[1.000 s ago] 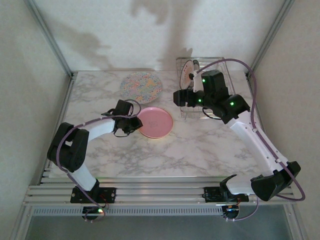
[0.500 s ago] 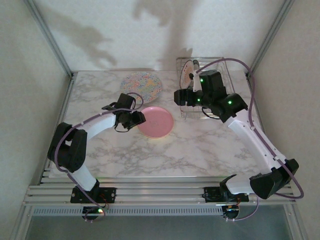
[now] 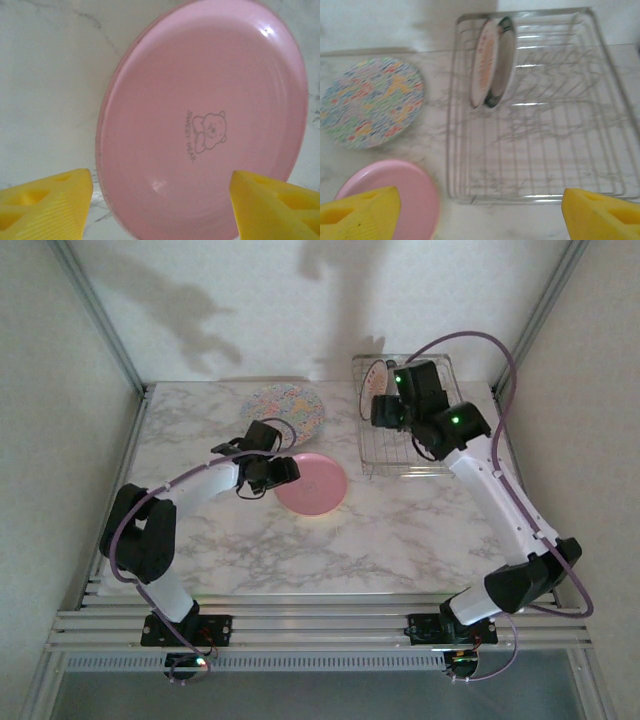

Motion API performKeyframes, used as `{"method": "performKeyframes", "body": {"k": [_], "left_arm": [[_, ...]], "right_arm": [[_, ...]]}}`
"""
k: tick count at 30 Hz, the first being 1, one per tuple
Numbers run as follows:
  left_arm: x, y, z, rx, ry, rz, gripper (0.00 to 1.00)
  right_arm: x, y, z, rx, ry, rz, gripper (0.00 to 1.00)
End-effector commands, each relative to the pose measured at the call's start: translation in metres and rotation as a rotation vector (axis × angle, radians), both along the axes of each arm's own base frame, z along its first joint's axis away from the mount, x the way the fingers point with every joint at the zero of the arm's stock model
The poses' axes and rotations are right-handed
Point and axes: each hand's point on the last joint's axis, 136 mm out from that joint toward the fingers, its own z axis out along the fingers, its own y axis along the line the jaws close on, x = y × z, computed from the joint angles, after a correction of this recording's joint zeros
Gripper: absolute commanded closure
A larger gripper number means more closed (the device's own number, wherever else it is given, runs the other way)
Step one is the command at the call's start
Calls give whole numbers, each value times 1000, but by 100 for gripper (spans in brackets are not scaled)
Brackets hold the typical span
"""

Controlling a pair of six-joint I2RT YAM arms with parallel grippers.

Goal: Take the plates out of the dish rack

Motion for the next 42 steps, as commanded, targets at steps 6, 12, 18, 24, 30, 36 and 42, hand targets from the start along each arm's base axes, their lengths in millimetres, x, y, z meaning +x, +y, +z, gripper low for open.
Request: {"method": "performKeyframes", "body": {"k": [6,12,18,24,30,36,42], "left_arm": [[11,-2,74,-46,-202,44,26],[10,-7,149,-179,-386,41,26],[-4,1,200,-256,-507,55,26],[-22,11,222,-303,-563,76,26],[-33,19,233,-315,-592,94,26],[-40,20,248,-368,-631,102,27],[-57,31,300,-469,-800,113,28]], "right_arm": [[79,-45,-9,-46,-17,-162,24],[138,-43,-49,70,52,-110,33],[177,-43,-91,130,157,-79,46],[197,-48,-117,177,191,-96,52],[209,-41,-127,199,183,-67,51],[218,-43,-141,228,197,-70,53],[231,-36,-150,249,187,-45,58]]}}
